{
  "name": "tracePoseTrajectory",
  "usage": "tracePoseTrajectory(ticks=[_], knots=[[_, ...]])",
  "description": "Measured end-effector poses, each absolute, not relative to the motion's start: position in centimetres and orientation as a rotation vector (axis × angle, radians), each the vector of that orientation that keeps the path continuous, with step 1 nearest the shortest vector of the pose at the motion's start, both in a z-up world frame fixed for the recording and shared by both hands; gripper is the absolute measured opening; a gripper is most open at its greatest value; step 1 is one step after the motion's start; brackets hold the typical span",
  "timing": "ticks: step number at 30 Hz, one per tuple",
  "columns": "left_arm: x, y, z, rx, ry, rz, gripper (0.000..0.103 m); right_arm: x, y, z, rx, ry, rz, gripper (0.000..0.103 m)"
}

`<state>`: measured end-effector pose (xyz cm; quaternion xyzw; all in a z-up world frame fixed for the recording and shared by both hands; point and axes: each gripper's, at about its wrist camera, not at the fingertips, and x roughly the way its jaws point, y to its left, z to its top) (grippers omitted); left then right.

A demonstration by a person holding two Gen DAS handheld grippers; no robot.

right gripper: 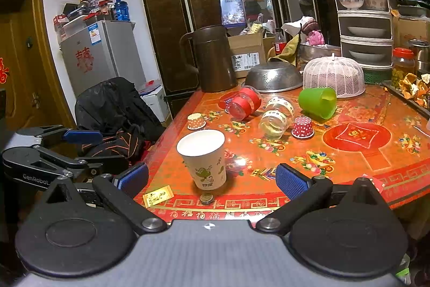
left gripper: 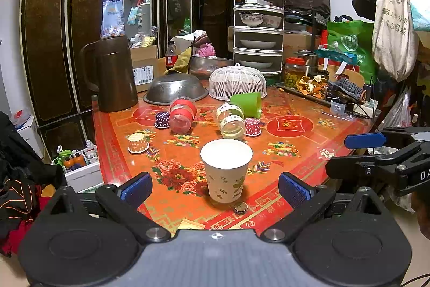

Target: Flip cup upright

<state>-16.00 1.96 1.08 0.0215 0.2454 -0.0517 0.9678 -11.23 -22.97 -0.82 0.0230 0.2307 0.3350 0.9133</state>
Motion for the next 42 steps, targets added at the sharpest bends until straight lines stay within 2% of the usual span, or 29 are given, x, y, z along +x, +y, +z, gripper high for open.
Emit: tracePoseTrajectory(ticks=[42], knots=[[-16.14,1.79,1.20,0.035,0.486,-0.105,0.101,-11.20,-22.93,-0.80,0.047,0.475,0.692,0.102]])
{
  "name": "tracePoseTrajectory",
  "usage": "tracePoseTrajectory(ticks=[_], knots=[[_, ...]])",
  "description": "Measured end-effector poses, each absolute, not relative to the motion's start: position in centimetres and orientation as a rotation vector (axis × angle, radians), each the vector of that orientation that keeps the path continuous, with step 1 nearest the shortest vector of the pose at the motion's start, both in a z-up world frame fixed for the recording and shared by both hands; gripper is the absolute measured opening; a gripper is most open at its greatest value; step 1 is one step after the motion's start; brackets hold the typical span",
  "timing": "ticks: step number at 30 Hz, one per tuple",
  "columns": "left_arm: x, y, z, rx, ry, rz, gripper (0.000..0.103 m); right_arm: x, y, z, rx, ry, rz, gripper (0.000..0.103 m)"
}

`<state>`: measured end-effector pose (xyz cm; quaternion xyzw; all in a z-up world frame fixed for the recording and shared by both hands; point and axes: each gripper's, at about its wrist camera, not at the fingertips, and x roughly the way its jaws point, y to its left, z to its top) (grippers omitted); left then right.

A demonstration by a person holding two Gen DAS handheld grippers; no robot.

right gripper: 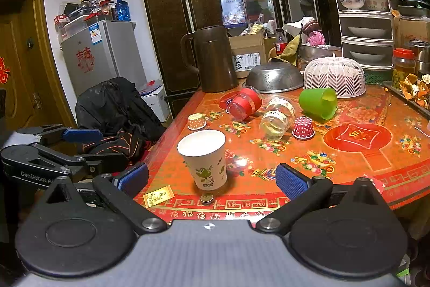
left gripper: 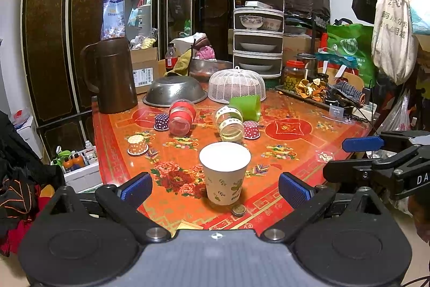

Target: Flip cup upright

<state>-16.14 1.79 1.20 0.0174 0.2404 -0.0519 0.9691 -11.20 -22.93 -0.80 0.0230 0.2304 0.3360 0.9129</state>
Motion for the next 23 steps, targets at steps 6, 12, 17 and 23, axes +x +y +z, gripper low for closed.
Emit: tracePoseTrajectory(ticks=[6,12,17,23], knots=[[-16.17,1.75,1.21,0.036,0.487,-0.105,0.101,-11.21,-22.91,-0.82,0.047,0.475,0.691,0.102],[-16.15,1.73,1.17,0.037,0.487,-0.105,0.101,-11.22,-22.91,-0.82,0.047,0.475,0.692,0.102],[-16.18,1.67,1.05,0.038,0.488,-0.104,0.101,-11.23,-22.91,-0.82,0.047,0.474,0.691,0.102],[-16.49,1.85,1.35,0.035,0.456,-0.086,0.101,-11.18,-22.74,-0.88,0.046,0.475,0.696,0.102]])
